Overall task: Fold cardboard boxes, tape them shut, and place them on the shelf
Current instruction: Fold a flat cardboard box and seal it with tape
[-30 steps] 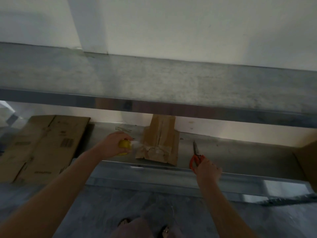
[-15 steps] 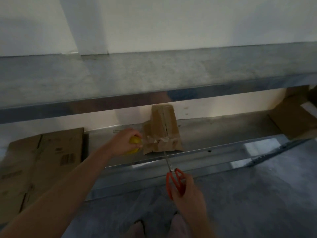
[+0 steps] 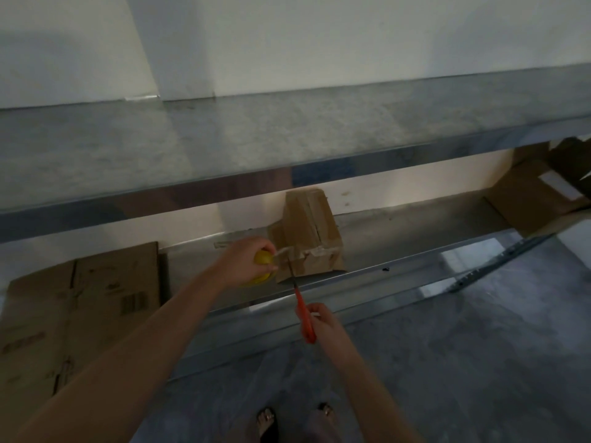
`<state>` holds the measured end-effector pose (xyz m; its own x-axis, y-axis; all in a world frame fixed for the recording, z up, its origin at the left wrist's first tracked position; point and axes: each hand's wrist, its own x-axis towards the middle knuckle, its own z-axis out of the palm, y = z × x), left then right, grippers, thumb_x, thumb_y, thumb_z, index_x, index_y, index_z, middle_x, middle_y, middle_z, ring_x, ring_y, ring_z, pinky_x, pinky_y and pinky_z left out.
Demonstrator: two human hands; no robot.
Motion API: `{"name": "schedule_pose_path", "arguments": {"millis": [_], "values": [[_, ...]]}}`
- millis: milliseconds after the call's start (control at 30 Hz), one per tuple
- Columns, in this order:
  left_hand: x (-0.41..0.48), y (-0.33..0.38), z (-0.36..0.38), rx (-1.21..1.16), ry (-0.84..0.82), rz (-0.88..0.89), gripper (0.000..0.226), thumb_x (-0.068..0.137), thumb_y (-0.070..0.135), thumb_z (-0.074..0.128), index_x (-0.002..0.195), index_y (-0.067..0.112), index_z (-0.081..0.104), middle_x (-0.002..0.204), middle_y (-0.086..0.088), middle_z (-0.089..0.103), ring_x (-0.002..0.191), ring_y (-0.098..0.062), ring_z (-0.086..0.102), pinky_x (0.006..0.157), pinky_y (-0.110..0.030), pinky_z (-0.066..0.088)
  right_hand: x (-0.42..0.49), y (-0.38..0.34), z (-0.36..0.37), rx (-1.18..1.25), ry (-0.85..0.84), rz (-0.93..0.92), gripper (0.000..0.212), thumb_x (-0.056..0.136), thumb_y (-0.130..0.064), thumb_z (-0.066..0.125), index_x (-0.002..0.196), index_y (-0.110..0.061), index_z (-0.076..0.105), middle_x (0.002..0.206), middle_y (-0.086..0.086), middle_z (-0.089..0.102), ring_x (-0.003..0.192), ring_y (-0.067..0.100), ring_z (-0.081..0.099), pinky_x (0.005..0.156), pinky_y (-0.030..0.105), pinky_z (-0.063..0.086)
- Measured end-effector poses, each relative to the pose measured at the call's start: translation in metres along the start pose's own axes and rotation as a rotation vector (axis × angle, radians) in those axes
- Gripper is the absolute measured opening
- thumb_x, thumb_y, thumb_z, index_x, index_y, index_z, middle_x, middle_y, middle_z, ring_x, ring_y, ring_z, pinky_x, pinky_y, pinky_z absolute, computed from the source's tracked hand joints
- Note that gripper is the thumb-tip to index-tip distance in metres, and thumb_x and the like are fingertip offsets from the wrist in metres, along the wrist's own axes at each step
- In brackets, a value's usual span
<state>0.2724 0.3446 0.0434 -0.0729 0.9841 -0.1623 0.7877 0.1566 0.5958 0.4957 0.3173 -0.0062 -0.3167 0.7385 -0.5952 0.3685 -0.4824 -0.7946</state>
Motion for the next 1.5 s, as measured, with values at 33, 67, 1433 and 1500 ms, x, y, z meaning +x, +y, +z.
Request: {"name": "schedule_pose_path", "arguments": {"millis": [33,67,1433,1500], "values": [[0.0,0.0,0.0,-0.001,0.001,0.003,0.036,0.08,0.031,0.075,0.112,0.024,0.059,0.11,0.007,0.055,0.099,-0.01,0.049,0.079,-0.025,0.037,0.003,-0.002,0.001,0.015,-0.005,0.007,0.009,0.094,-0.024,0.064,0.094,-0.017,0.058,0.06,-0.003,0.056,0.055,0.01,0.051,0.052,0.02,0.04],[0.0,0.0,0.001,0.0,0.004,0.008,0.037,0.08,0.031,0.075,0.112,0.023,0.059,0.11,0.006,0.056,0.099,-0.01,0.049,0.079,-0.025,0.037,0.005,-0.004,0.003,0.042,-0.008,0.016,0.008,0.095,-0.022,0.063,0.094,-0.016,0.058,0.06,-0.002,0.055,0.056,0.012,0.051,0.05,0.02,0.04],[0.006,-0.008,0.017,-0.048,0.009,-0.077,0.034,0.08,0.027,0.076,0.11,0.025,0.06,0.112,0.004,0.057,0.101,-0.014,0.053,0.082,-0.028,0.041,0.048,-0.006,-0.164,-0.676,0.649,-0.143,0.043,0.088,-0.042,0.062,0.124,-0.022,0.051,0.113,0.007,0.066,0.107,0.031,0.061,0.096,0.047,0.046],[0.007,-0.005,0.02,-0.06,0.026,-0.083,0.033,0.08,0.024,0.076,0.108,0.026,0.059,0.109,0.005,0.056,0.1,-0.014,0.052,0.081,-0.028,0.041,0.078,-0.016,-0.168,-0.67,0.614,-0.117,0.046,0.087,-0.038,0.062,0.126,-0.018,0.05,0.118,0.01,0.065,0.11,0.033,0.06,0.096,0.045,0.045]]}}
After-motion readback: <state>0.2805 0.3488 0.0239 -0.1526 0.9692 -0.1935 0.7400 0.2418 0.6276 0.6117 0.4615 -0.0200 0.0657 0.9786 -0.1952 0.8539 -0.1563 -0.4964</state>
